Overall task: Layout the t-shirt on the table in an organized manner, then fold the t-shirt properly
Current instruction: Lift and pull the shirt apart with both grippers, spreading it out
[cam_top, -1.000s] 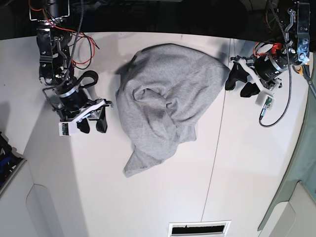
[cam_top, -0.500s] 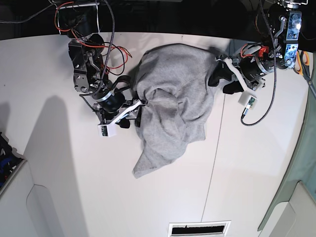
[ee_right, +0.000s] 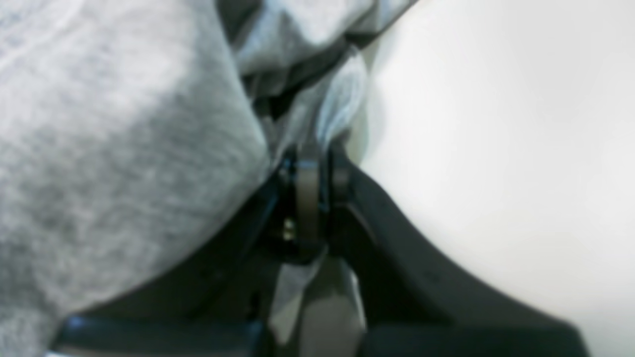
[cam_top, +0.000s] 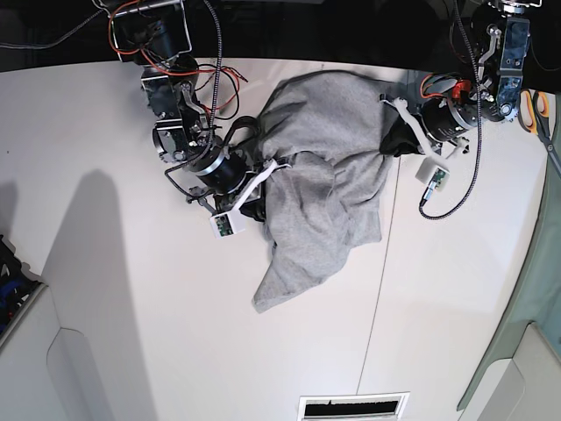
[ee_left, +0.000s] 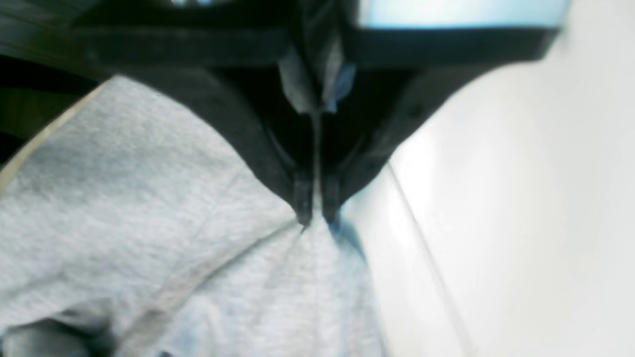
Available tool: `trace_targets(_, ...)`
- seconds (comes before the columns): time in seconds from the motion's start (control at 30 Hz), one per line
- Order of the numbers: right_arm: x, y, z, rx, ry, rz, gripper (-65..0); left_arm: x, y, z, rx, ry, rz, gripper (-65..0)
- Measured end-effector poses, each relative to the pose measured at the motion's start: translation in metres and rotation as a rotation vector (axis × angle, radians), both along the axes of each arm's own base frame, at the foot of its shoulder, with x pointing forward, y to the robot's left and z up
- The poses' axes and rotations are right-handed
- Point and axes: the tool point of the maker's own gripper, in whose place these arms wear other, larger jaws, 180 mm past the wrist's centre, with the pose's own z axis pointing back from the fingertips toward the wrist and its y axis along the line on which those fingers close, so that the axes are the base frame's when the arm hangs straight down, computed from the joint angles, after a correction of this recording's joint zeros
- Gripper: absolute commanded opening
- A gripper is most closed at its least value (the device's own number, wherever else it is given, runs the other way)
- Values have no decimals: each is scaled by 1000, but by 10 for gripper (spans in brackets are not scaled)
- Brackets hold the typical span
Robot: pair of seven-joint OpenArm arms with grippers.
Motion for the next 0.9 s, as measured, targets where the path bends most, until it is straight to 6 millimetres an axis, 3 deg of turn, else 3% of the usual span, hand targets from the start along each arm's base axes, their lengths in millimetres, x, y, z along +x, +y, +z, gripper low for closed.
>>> trace_targets(0.1, 12, -5, 20, 7, -51, -9, -650, 5, 20, 3, 35, -10, 53, -650)
trace_targets(0.3, 36, -25, 90, 36, -214, 17, -650, 22, 61, 19, 73, -39, 150, -650)
trace_targets(0.4, 43, -54, 112, 15, -241, -16, -650, 30, 72, 29, 78, -64, 157, -650)
trace_targets(0.5, 52, -105, 132, -37, -267, -96, -650, 25, 93, 28, 148, -39, 165, -650)
trace_targets(0.57, 53, -126, 143, -42, -273, -129, -650, 27, 88, 32, 117, -53, 140, -650)
trace_targets(0.63, 52, -140, 149, -29, -273, -153, -650, 26, 70, 37, 36, -65, 78, -650)
trace_targets(0.73, 43, -178, 149, -54, -259, -205, -650, 18, 42, 47, -117, -50, -13, -650)
trace_targets(0.9, 6, -219, 113, -91, -146, -288, -650, 13, 23, 57, -282, -10, -6, -650)
